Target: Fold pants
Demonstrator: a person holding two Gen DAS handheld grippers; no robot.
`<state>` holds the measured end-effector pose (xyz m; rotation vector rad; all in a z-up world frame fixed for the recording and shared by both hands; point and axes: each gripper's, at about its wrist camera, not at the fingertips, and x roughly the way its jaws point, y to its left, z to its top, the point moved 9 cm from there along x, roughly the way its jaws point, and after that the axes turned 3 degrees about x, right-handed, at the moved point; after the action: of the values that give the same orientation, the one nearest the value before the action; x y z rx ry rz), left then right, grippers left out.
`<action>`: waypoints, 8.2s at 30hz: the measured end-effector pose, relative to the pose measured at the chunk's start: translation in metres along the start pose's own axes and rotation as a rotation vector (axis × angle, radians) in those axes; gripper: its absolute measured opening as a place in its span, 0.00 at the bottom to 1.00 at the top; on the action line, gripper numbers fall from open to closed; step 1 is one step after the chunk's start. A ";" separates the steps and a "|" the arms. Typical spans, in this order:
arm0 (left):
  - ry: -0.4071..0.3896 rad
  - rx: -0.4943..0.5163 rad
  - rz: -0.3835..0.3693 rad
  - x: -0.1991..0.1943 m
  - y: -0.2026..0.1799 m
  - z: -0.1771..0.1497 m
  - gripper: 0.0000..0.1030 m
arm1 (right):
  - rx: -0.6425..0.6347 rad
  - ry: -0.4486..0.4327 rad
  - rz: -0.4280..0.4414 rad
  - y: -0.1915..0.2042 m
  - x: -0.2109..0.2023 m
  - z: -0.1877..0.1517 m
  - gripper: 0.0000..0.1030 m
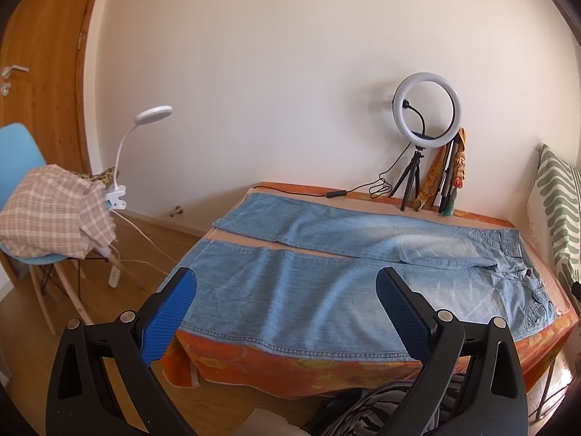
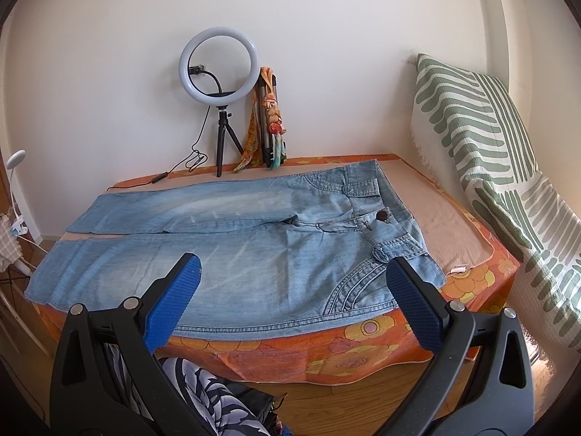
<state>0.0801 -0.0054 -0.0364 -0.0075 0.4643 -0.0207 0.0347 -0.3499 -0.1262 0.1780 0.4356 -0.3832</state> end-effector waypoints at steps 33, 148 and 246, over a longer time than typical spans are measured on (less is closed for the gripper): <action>0.002 0.002 -0.005 0.001 -0.001 -0.005 0.96 | -0.005 0.001 0.005 0.008 0.001 0.000 1.00; 0.587 -0.112 -0.243 0.485 -0.039 0.049 0.71 | -0.746 0.398 0.614 0.288 0.294 0.009 0.07; 0.060 -0.581 -0.079 0.203 0.188 -0.064 0.06 | 0.358 0.586 0.358 0.141 0.232 -0.038 0.08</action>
<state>0.2366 0.1782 -0.1869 -0.5975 0.5168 0.0370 0.2707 -0.2865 -0.2510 0.7171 0.8945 -0.0437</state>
